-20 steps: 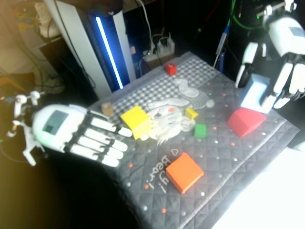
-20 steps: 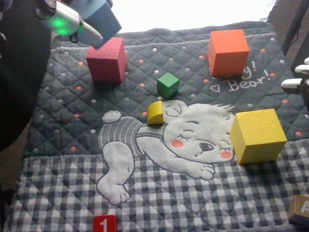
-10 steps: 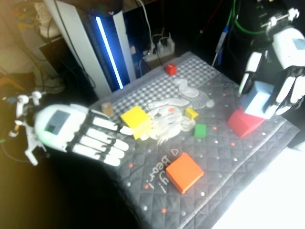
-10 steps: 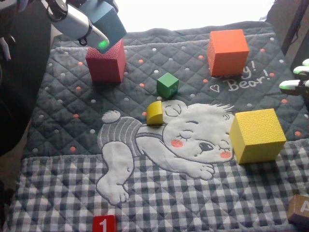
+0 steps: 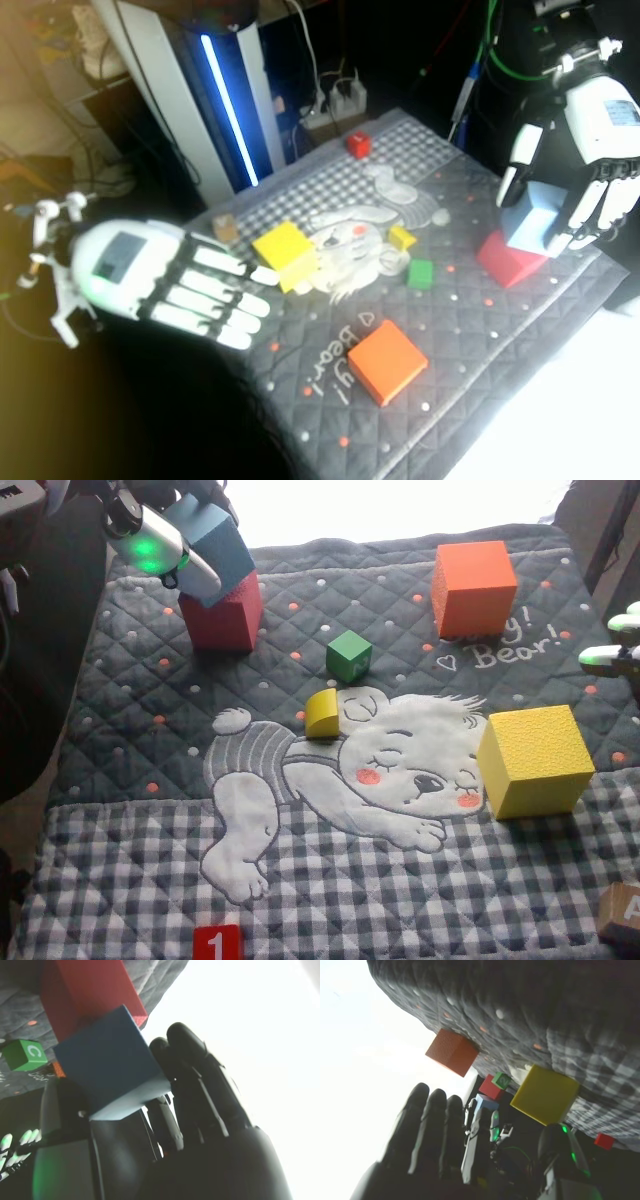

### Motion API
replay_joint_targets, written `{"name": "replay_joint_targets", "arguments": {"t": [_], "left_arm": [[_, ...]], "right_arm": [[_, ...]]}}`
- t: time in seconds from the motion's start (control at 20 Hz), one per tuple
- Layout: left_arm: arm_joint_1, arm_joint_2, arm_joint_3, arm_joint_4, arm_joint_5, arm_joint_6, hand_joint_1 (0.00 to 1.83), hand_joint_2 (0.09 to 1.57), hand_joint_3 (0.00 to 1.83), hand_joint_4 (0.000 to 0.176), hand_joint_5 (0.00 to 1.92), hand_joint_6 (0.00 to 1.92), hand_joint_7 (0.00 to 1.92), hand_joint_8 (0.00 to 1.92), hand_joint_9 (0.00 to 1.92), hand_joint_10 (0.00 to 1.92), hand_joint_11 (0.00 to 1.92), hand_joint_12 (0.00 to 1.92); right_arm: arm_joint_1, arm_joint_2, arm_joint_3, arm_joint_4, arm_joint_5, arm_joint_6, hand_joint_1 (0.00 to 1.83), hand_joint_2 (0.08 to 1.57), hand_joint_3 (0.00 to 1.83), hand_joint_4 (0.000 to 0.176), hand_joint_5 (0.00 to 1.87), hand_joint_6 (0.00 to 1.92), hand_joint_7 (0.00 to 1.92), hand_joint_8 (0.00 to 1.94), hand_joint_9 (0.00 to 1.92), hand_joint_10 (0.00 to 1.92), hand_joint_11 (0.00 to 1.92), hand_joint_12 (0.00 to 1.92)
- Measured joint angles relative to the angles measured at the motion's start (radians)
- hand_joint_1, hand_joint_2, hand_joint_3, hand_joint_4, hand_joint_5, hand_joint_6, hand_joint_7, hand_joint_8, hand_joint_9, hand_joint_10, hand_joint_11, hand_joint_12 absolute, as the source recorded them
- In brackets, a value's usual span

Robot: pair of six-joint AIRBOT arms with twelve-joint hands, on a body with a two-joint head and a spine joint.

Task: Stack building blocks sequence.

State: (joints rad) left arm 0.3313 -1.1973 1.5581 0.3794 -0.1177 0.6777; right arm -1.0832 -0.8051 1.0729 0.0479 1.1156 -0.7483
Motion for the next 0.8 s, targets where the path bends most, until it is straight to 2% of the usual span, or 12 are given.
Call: {"name": "replay_joint_targets", "arguments": {"t": [0.2, 0.25, 0.3, 0.35, 0.4, 0.45, 0.5, 0.55, 0.6, 0.7, 0.8], "left_arm": [[0.0, -0.013, 0.014, -0.001, 0.002, 0.0, 1.39, 1.07, 0.0, 0.0, 1.12, 0.52, 1.04, 0.85, 1.02, 1.16, 0.83, 1.19], [0.0, -0.016, 0.016, -0.001, 0.002, 0.0, 1.31, 1.07, 0.0, 0.0, 1.18, 0.39, 1.04, 1.08, 1.0, 0.95, 0.8, 1.32], [0.0, -0.017, 0.016, -0.001, 0.002, 0.0, 1.31, 1.07, 0.0, 0.0, 1.18, 0.39, 1.04, 1.08, 1.0, 0.95, 0.8, 1.32], [0.0, -0.019, 0.018, -0.001, 0.002, 0.0, 1.29, 1.09, 0.0, 0.0, 1.11, 0.47, 1.03, 1.13, 1.0, 0.92, 0.77, 1.42], [0.0, -0.019, 0.019, -0.001, 0.003, 0.0, 1.37, 1.04, 0.0, 0.0, 0.89, 0.05, 1.11, 0.81, 0.92, 0.64, 0.57, 1.3], [0.002, -0.019, 0.018, -0.001, 0.003, 0.0, 1.37, 1.04, 0.0, 0.0, 0.89, 0.05, 1.11, 0.81, 0.92, 0.64, 0.57, 1.3], [0.002, -0.019, 0.019, -0.002, 0.003, 0.0, 1.19, 0.92, 0.0, 0.0, 0.8, 0.0, 0.97, 0.35, 0.86, 0.86, 0.63, 1.53], [0.003, -0.019, 0.018, -0.002, 0.004, 0.0, 1.19, 0.92, 0.0, 0.0, 0.8, 0.0, 0.97, 0.35, 0.86, 0.86, 0.63, 1.53], [0.003, -0.019, 0.018, -0.002, 0.003, 0.0, 1.15, 0.92, 0.0, 0.0, 0.76, 0.0, 0.95, 0.25, 0.78, 0.95, 0.6, 1.57], [0.005, -0.021, 0.019, -0.006, 0.005, -0.006, 1.1, 0.91, 0.0, 0.0, 0.66, 0.0, 0.91, 0.15, 0.67, 0.99, 0.52, 1.54], [0.005, -0.022, 0.018, -0.005, 0.005, -0.006, 1.06, 0.91, 0.0, 0.0, 0.59, 0.0, 0.88, 0.1, 0.67, 1.05, 0.59, 1.55]], "right_arm": [[0.0, -0.001, 0.0, 0.0, 0.0, 0.0, 0.6, 1.11, 0.0, 0.155, 0.36, 0.0, 0.28, 0.0, 0.24, 0.01, 0.12, 0.28], [0.0, -0.001, 0.0, 0.0, 0.0, 0.0, 0.58, 1.11, 0.0, 0.161, 0.35, 0.0, 0.27, 0.0, 0.24, 0.0, 0.12, 0.28], [0.0, -0.001, 0.0, 0.0, 0.0, 0.0, 0.58, 1.11, 0.0, 0.161, 0.35, 0.0, 0.27, 0.0, 0.24, 0.0, 0.12, 0.28], [0.0, -0.001, 0.0, 0.0, 0.0, 0.0, 0.58, 1.11, 0.0, 0.168, 0.36, 0.0, 0.27, 0.0, 0.23, 0.0, 0.11, 0.28], [0.0, -0.001, 0.0, 0.0, 0.0, 0.0, 0.6, 1.11, 0.0, 0.171, 0.36, 0.0, 0.28, 0.0, 0.25, 0.0, 0.11, 0.3], [0.0, -0.001, 0.0, 0.0, 0.0, 0.0, 0.6, 1.11, 0.0, 0.171, 0.36, 0.0, 0.28, 0.0, 0.25, 0.0, 0.11, 0.3], [0.0, -0.001, 0.0, 0.0, 0.0, 0.0, 0.61, 1.1, 0.0, 0.176, 0.36, 0.0, 0.28, 0.0, 0.25, 0.0, 0.09, 0.36], [0.0, -0.001, 0.0, 0.0, 0.0, 0.0, 0.61, 1.1, 0.0, 0.176, 0.36, 0.0, 0.28, 0.0, 0.25, 0.0, 0.09, 0.36], [0.0, -0.001, 0.0, 0.0, 0.0, 0.0, 0.6, 1.1, 0.0, 0.176, 0.36, 0.0, 0.27, 0.0, 0.24, 0.0, 0.07, 0.42], [0.0, -0.001, 0.0, 0.0, 0.0, 0.0, 0.6, 1.11, 0.0, 0.176, 0.36, 0.0, 0.28, 0.0, 0.25, 0.0, 0.03, 0.5], [0.0, -0.001, 0.0, 0.0, 0.0, 0.0, 0.59, 1.11, 0.0, 0.176, 0.36, 0.0, 0.29, 0.0, 0.26, 0.0, 0.03, 0.5]]}}
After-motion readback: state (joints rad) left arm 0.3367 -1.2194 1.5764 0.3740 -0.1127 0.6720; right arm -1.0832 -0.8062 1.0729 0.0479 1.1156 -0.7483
